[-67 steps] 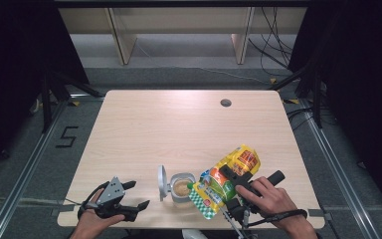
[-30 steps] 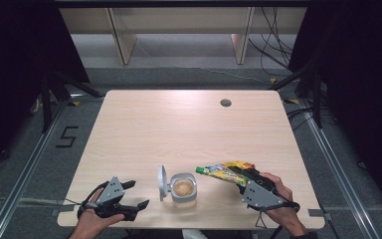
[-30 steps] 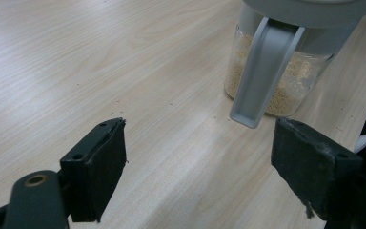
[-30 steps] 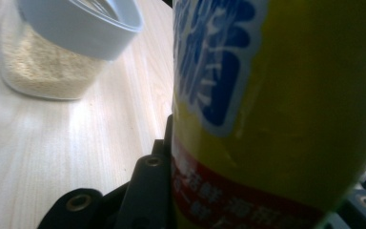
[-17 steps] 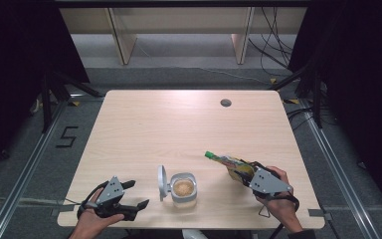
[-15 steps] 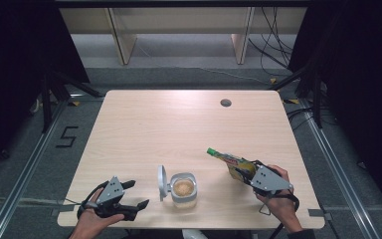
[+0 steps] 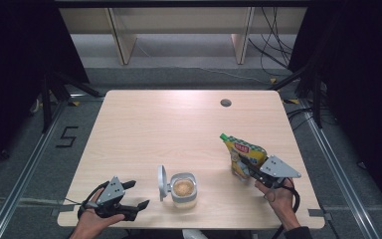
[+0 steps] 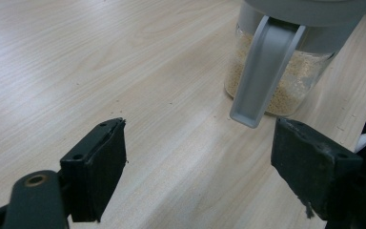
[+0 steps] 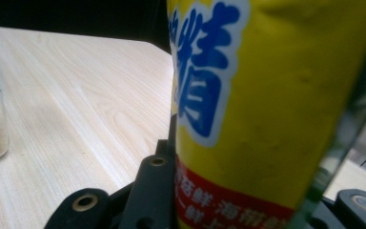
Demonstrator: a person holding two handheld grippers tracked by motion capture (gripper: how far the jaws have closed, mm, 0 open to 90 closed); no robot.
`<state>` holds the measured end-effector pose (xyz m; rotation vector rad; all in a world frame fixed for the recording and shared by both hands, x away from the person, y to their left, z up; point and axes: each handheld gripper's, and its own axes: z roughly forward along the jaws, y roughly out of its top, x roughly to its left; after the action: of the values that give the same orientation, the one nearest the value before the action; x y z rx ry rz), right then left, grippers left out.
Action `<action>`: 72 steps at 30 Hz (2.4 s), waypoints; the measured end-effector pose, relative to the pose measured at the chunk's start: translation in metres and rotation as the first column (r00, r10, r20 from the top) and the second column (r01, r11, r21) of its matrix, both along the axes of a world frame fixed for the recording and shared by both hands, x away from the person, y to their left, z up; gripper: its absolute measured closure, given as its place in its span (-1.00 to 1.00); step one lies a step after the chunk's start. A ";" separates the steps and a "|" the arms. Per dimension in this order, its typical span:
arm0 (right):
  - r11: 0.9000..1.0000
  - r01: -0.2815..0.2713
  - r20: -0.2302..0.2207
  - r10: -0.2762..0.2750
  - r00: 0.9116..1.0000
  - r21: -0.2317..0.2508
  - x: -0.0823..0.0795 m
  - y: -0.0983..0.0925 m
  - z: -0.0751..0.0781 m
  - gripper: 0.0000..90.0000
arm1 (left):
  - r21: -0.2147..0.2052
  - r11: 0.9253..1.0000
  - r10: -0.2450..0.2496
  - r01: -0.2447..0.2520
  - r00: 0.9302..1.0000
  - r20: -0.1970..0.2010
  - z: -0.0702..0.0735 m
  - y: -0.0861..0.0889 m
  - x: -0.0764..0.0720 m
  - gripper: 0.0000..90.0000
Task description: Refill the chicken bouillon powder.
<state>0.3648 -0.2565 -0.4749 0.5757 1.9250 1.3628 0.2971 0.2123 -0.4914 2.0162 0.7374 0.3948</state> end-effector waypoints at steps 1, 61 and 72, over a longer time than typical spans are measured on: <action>1.000 0.003 -0.014 -0.003 1.000 0.006 0.000 -0.001 -0.002 0.73 | 0.000 1.000 0.000 0.000 1.000 0.000 0.000 0.000 0.000 -0.58; 0.936 0.336 -0.426 -0.263 0.865 0.103 -0.074 -0.013 0.003 -0.32 | 0.005 1.000 0.004 -0.004 1.000 0.008 0.002 0.001 0.000 -0.58; 0.952 0.288 -0.439 -0.216 0.872 0.105 -0.089 -0.003 0.005 -0.35 | 0.003 1.000 -0.006 0.006 1.000 0.010 0.005 0.000 -0.002 -0.58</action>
<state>0.2761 -0.2597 -0.4702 1.2521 1.9810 1.3107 0.2949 0.2123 -0.4867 2.0171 0.7245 0.4020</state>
